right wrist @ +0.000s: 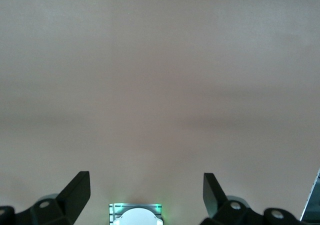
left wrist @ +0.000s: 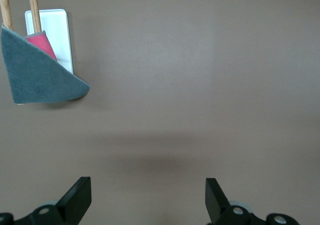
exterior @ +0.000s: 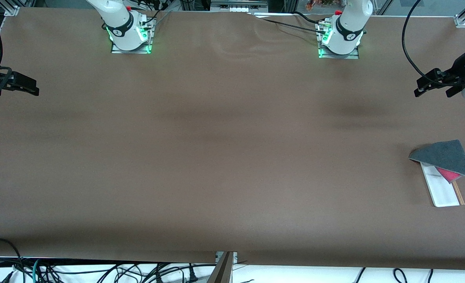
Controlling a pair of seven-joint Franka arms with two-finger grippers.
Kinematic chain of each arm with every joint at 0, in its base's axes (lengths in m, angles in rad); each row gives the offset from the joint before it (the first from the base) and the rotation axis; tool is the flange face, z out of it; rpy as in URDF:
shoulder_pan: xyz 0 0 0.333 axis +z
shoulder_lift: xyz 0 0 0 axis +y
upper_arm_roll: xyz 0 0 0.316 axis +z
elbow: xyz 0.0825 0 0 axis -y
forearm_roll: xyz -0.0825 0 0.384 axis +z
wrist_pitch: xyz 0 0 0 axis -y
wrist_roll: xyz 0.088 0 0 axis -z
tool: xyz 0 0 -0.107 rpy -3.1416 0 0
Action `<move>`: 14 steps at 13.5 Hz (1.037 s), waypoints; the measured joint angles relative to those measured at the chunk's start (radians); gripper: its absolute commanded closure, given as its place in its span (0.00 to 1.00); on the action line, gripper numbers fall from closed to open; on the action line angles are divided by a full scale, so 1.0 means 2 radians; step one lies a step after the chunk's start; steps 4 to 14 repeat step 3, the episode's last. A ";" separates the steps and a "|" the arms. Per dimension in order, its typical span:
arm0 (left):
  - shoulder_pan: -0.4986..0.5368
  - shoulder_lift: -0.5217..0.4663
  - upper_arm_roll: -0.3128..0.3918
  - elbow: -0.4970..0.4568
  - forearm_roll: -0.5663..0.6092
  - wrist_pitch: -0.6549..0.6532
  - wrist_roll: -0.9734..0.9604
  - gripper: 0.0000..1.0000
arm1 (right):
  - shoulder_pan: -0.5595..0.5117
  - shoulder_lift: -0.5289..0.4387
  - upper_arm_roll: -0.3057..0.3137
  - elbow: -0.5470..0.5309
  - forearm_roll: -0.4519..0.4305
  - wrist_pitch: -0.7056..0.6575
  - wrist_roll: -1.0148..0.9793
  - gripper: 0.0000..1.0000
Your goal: Pass towel and hang on rack
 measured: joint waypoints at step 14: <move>0.000 0.000 0.001 0.001 0.000 0.000 0.000 0.00 | 0.000 0.000 0.000 0.000 0.000 0.001 0.000 0.00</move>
